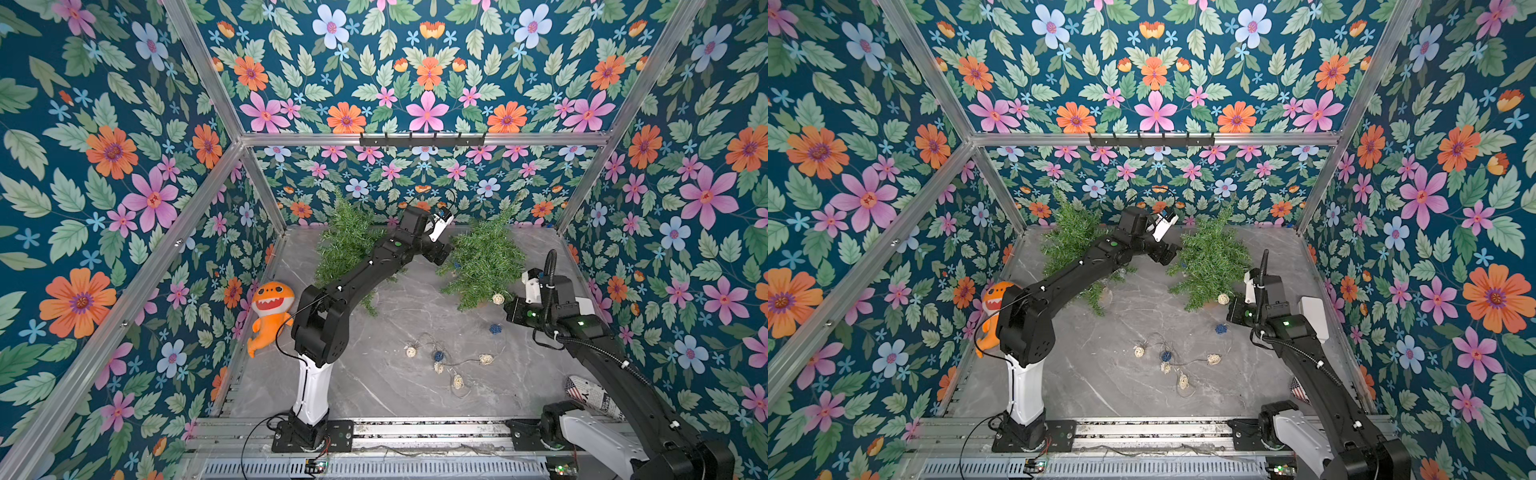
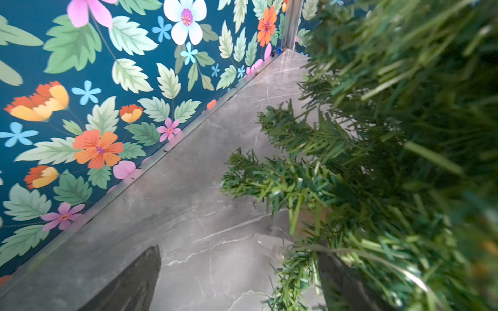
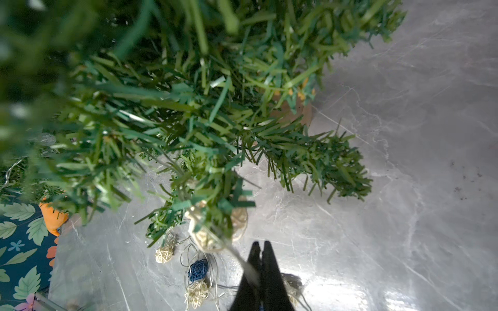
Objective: Wrap string light around the christmas tree
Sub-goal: Wrap the light string around the Christmas tree.
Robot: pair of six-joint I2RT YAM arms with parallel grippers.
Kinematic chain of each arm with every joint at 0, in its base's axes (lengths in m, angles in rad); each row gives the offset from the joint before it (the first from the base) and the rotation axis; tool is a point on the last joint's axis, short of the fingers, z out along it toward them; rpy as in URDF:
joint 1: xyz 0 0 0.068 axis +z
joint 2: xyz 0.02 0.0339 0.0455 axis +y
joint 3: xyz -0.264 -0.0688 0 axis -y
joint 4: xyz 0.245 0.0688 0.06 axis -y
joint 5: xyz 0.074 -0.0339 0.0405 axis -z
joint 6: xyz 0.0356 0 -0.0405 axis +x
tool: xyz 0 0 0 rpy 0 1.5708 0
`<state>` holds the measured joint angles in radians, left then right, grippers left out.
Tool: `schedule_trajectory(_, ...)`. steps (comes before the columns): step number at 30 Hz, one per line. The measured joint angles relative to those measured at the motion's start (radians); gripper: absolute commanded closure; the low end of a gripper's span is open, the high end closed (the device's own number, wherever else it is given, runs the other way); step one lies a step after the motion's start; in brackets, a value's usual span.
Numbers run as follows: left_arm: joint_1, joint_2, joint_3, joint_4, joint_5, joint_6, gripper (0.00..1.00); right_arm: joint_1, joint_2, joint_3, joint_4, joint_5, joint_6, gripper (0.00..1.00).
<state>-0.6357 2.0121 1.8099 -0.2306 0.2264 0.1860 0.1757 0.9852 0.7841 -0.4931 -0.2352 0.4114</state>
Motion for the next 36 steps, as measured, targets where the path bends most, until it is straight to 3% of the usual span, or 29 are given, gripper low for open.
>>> schedule_trajectory(5,-0.004,-0.016,-0.018,0.025,-0.043,-0.004,0.0,-0.003,0.0,-0.001,0.003,-0.006,-0.003,1.0)
schedule_trajectory(7,-0.004,-0.029,-0.025,0.04,-0.035,-0.009,0.04,-0.005,-0.001,-0.008,0.008,-0.009,-0.001,1.0)
schedule_trajectory(8,-0.004,-0.032,-0.025,0.045,-0.028,-0.015,0.08,-0.005,-0.001,-0.01,0.01,-0.011,-0.003,1.0)
schedule_trajectory(13,-0.001,-0.035,-0.016,0.049,0.013,-0.023,0.48,-0.008,-0.003,-0.016,0.019,-0.019,0.0,1.0)
schedule_trajectory(15,-0.001,-0.036,-0.017,0.04,0.014,-0.018,0.55,-0.01,-0.005,-0.011,0.018,-0.019,0.0,1.0)
schedule_trajectory(17,-0.001,-0.043,-0.032,0.034,0.023,-0.002,0.46,-0.01,-0.012,-0.002,0.018,-0.022,0.002,1.0)
schedule_trajectory(20,-0.001,-0.057,-0.061,0.011,0.046,0.021,0.21,-0.011,-0.021,0.006,0.019,-0.023,0.0,1.0)
schedule_trajectory(22,0.0,-0.058,-0.077,-0.024,0.063,0.062,0.14,-0.011,-0.014,0.008,0.02,-0.023,0.0,1.0)
schedule_trajectory(30,-0.007,-0.031,-0.067,-0.179,0.09,0.261,0.05,-0.016,0.008,0.007,0.026,-0.026,-0.008,1.0)
schedule_trajectory(36,0.007,-0.027,-0.019,-0.235,0.101,0.34,0.0,-0.048,0.007,-0.008,0.033,-0.046,-0.026,1.0)
